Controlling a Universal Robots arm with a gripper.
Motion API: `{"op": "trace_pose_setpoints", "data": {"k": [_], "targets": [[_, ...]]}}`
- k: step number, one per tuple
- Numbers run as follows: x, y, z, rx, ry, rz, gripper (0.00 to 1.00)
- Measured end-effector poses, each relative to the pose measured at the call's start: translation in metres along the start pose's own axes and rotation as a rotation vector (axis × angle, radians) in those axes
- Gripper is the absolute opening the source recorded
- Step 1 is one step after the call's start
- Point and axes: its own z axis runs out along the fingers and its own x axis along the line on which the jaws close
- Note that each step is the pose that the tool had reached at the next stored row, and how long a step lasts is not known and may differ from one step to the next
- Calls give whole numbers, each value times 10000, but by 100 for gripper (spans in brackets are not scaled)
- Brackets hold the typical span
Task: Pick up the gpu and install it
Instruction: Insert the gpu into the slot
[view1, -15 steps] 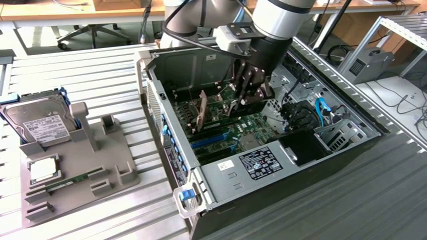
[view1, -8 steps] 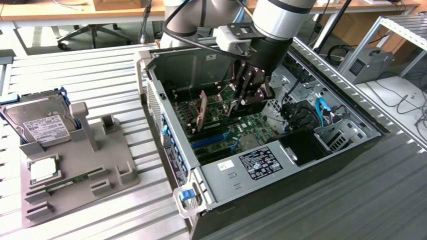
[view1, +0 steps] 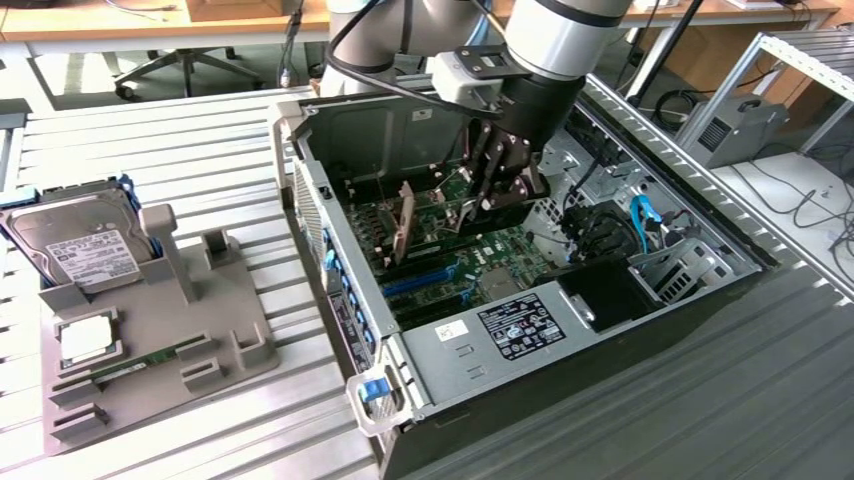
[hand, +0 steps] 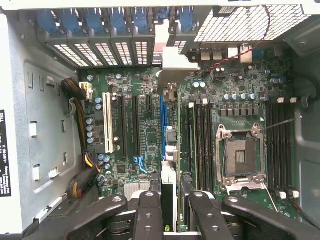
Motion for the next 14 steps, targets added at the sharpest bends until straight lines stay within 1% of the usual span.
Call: {"op": "trace_pose_setpoints", "data": {"k": [4,8,14], "targets": [[0,6,1,-5,6,-105,26],[1,29,6,-7,6,-158,26],[4,87,25,-12,8,-261,26]]}}
